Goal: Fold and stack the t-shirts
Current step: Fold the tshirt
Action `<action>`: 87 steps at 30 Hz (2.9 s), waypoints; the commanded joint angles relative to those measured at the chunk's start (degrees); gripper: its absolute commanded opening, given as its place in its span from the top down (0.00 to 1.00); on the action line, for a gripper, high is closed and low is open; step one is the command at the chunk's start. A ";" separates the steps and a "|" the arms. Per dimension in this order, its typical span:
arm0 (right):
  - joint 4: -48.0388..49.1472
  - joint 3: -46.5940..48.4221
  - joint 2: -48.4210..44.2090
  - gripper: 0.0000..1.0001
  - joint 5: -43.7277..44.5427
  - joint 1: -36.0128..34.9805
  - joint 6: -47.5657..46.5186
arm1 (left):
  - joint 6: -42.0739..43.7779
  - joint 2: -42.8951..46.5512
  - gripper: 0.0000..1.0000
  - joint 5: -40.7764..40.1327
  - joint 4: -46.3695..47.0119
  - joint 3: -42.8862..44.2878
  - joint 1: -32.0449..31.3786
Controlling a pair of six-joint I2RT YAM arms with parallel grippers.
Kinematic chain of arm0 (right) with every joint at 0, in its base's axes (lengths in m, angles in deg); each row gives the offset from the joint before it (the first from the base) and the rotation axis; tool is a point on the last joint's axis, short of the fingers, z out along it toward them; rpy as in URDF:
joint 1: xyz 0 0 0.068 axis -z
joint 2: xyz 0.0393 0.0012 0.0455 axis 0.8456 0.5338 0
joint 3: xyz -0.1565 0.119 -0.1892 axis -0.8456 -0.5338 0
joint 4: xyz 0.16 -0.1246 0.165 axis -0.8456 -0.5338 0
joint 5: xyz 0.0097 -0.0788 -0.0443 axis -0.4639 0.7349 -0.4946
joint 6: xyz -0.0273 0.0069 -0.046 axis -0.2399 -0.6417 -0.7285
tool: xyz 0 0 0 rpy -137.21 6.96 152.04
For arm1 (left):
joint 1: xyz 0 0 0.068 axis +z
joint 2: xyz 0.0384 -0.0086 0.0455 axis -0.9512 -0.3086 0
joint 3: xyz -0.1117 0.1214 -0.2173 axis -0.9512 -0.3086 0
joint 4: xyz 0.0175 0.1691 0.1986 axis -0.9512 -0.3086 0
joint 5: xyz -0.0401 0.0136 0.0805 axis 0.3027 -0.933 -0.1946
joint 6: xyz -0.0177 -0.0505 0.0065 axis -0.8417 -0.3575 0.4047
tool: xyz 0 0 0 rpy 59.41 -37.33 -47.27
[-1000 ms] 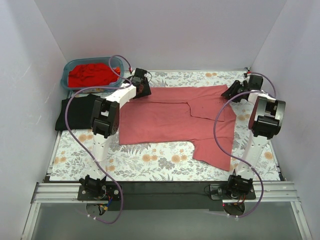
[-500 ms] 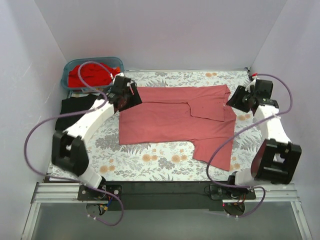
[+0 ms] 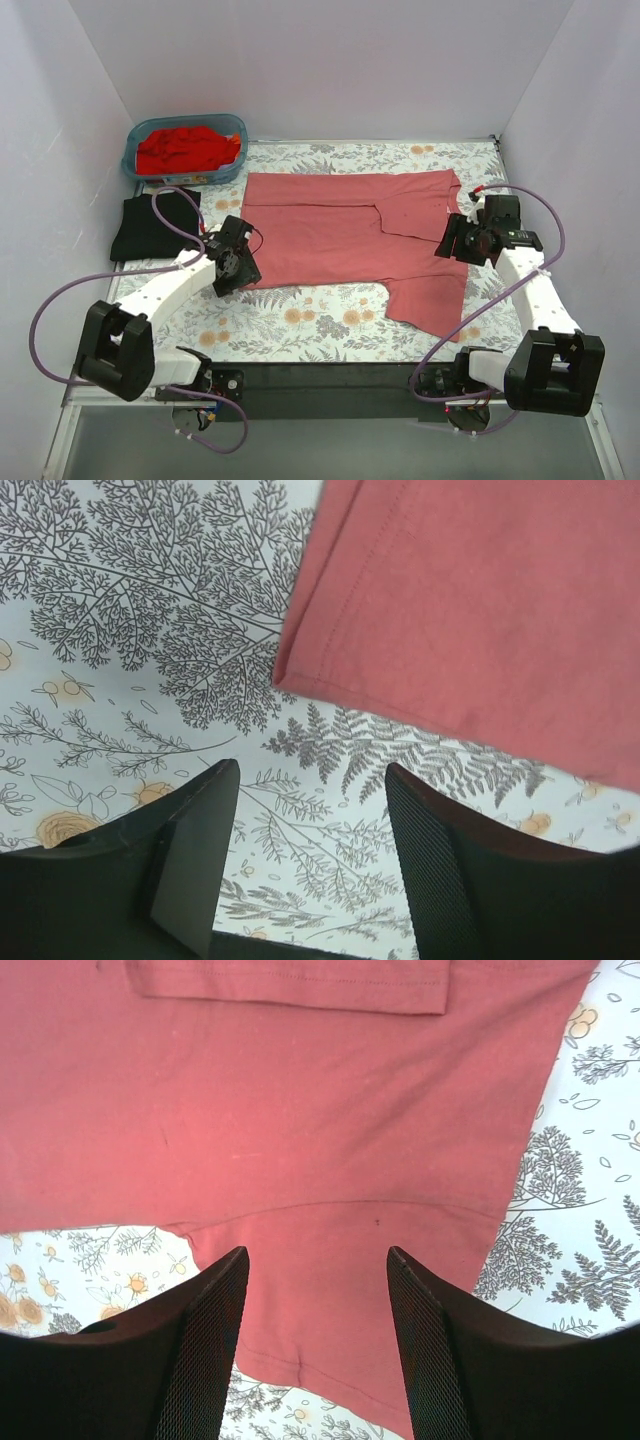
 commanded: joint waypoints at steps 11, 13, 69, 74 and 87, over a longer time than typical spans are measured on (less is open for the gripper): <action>0.19 -1.99 -2.58 0.36 -0.09 -1.88 -2.42 | -4.51 -8.05 0.53 -8.24 7.13 0.55 0.46; 0.19 -2.16 -2.40 0.36 0.00 -1.97 -2.51 | -4.51 -8.22 0.53 -8.51 7.66 0.19 0.37; 8.18 -5.24 16.05 0.56 1.32 14.03 3.73 | 1.90 -2.07 1.00 -8.25 14.51 -8.25 0.37; 9.15 -5.77 18.16 0.57 0.61 14.11 3.47 | 1.90 -1.46 1.00 -8.43 14.51 -8.42 0.37; 6.35 -7.61 15.27 0.98 3.52 14.11 3.29 | 1.12 0.83 1.00 -6.23 11.88 -8.25 0.46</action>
